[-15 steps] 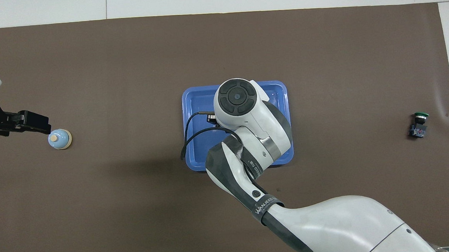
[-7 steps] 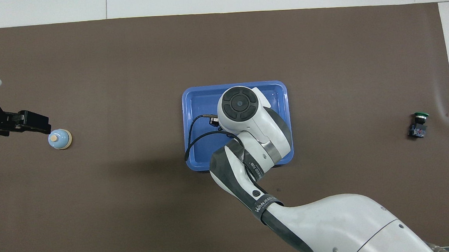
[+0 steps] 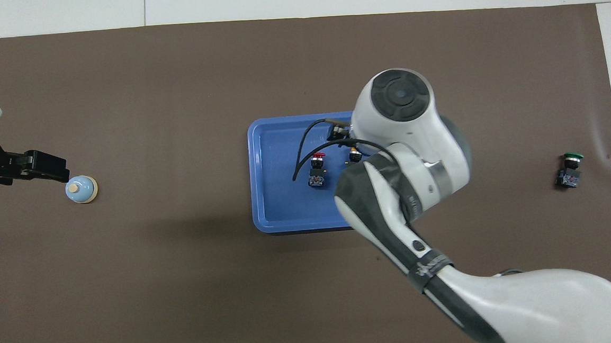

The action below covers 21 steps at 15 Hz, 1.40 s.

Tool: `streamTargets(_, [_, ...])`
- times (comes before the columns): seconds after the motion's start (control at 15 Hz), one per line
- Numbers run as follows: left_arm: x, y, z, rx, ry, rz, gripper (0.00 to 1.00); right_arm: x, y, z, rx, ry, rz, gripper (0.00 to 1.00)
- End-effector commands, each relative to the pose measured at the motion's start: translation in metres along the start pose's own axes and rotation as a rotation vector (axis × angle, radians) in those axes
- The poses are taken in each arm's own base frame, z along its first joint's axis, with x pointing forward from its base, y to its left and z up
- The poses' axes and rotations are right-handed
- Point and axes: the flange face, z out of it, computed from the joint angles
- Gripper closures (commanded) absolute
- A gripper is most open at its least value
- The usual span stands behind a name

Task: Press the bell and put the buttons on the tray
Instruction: 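Release the red button and reach the right gripper to the green button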

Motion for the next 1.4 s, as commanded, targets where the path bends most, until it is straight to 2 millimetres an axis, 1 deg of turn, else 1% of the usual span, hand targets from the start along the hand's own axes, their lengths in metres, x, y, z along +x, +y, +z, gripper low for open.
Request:
streamTargets(0.0, [-0.005,-0.001,-0.002,0.019,0.013,0.0,0.0,0.057,0.097,-0.009,0.006,-0.003,-0.037,0.0])
streamTargets(0.07, [-0.004,-0.001,-0.002,0.019,0.016,0.002,0.0,0.074,0.128,-0.008,0.005,-0.003,-0.034,0.0])
streamTargets(0.2, [-0.005,-0.001,-0.002,0.019,0.014,0.0,0.0,0.097,0.183,-0.005,0.002,-0.011,-0.026,0.0])
streamTargets(0.33, [-0.004,-0.001,-0.002,0.019,0.016,0.0,0.0,0.114,0.254,0.006,-0.004,-0.034,-0.072,0.0])
streamTargets(0.4, [-0.004,-0.001,-0.002,0.019,0.016,0.0,0.0,0.117,0.289,0.011,-0.003,-0.039,-0.103,0.0])
streamTargets(0.47, [-0.004,-0.001,-0.002,0.019,0.016,0.0,0.0,0.116,0.317,0.021,-0.003,-0.051,-0.102,0.0])
streamTargets(0.53, [-0.004,-0.001,-0.002,0.019,0.016,0.0,0.0,0.114,0.345,0.027,0.001,-0.023,-0.069,0.0])
streamTargets(0.6, [-0.005,-0.001,-0.002,0.019,0.014,0.0,0.0,0.106,0.371,0.044,0.003,0.006,-0.031,0.0])
streamTargets(0.74, [-0.004,-0.001,-0.002,0.019,0.016,0.0,0.0,0.087,0.397,0.069,0.004,0.048,0.005,0.0])
streamTargets(0.87, [-0.004,-0.001,-0.002,0.019,0.016,0.0,0.0,0.07,0.415,0.083,0.003,0.049,0.035,0.0])
streamTargets(1.07, [-0.004,-0.001,-0.002,0.019,0.016,0.0,0.0,0.06,0.421,0.096,0.003,0.063,0.041,0.0])
streamTargets(1.14, [-0.004,-0.001,-0.002,0.019,0.016,0.0,0.0,0.053,0.422,0.104,0.003,0.057,0.041,0.0])
streamTargets(1.2, [-0.005,-0.001,-0.002,0.019,0.014,0.0,0.0,0.049,0.428,0.11,0.002,0.069,0.033,0.02])
streamTargets(1.34, [-0.004,-0.001,-0.002,0.019,0.016,0.0,0.0,0.044,0.441,0.122,0.001,0.078,0.021,0.11])
